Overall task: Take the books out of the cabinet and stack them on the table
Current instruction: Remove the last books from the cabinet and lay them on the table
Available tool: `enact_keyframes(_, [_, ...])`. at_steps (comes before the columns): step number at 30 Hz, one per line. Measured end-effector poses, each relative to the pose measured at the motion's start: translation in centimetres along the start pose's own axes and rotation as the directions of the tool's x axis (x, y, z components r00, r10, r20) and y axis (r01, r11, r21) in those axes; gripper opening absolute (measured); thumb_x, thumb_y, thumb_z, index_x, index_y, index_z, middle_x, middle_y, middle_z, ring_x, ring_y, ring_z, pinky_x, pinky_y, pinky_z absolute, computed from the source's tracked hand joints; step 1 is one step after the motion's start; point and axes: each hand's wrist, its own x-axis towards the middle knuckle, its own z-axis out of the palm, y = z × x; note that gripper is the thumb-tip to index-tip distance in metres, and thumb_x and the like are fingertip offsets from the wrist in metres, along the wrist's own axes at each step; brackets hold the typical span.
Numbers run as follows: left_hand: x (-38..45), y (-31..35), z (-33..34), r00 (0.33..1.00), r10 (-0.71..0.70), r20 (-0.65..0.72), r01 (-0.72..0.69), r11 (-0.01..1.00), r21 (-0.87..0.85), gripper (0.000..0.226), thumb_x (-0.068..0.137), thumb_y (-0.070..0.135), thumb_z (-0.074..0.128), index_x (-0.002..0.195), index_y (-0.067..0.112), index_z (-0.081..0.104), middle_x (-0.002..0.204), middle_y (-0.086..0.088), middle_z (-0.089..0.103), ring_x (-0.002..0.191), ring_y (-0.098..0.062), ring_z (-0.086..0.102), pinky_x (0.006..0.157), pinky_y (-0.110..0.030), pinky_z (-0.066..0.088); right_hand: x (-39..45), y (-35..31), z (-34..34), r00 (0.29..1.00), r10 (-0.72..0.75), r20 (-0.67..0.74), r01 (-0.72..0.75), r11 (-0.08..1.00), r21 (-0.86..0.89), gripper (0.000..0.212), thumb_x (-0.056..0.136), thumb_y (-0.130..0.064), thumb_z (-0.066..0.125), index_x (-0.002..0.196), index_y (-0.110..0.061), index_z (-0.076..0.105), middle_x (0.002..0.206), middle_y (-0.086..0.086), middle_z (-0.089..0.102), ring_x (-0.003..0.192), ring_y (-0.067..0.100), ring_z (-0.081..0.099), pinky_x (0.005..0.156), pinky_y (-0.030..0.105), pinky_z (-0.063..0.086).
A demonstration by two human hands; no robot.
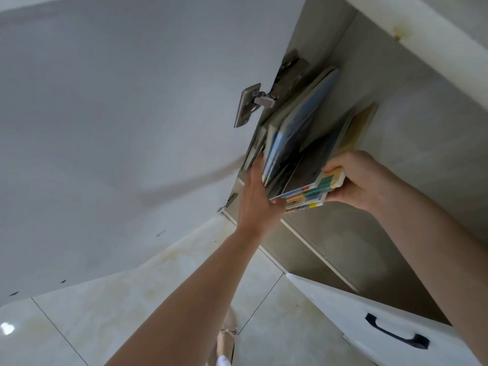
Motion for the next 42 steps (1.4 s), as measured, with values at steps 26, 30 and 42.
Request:
enact_keyframes(26, [2.8, 0.6, 1.0, 0.993, 0.052, -0.108, -0.051, 0.999, 0.006, 0.088, 0.076, -0.005, 0.056, 0.149, 0.026, 0.017, 0.148, 0.002, 0.026, 0.133, -0.023, 0.038, 0.098, -0.042, 0.049, 1.7, 0.6, -0.4, 0.992, -0.118, 0.055, 0.118, 0.993, -0.006, 0.030, 0.088, -0.023, 0.047, 0.107, -0.002, 0.056, 0.091, 0.023, 0.071, 0.076, 0.034, 0.073, 0.064, 0.049, 0.059])
enact_keyframes(30, [3.5, -0.2, 1.4, 0.990, 0.098, 0.102, -0.114, 0.980, 0.165, 0.095, 0.072, 0.006, 0.069, 0.149, 0.030, 0.020, 0.143, -0.006, 0.026, 0.131, -0.027, 0.031, 0.105, -0.045, 0.041, 1.9, 0.5, -0.2, 0.991, -0.125, 0.048, 0.125, 0.992, 0.019, 0.041, 0.085, -0.024, 0.051, 0.117, 0.001, 0.055, 0.100, 0.025, 0.069, 0.080, 0.036, 0.072, 0.064, 0.050, 0.059])
enact_keyframes(42, [3.2, -2.6, 3.7, 0.955, 0.298, 0.007, -0.292, 0.930, 0.221, 0.107, 0.064, 0.029, 0.081, 0.146, 0.030, 0.012, 0.151, -0.006, 0.031, 0.141, -0.028, 0.029, 0.109, -0.049, 0.039, 1.9, 0.0, 0.6, 0.993, -0.117, 0.017, 0.116, 0.992, 0.055, 0.036, 0.081, -0.012, 0.058, 0.112, 0.007, 0.058, 0.085, 0.026, 0.064, 0.077, 0.039, 0.069, 0.062, 0.050, 0.059])
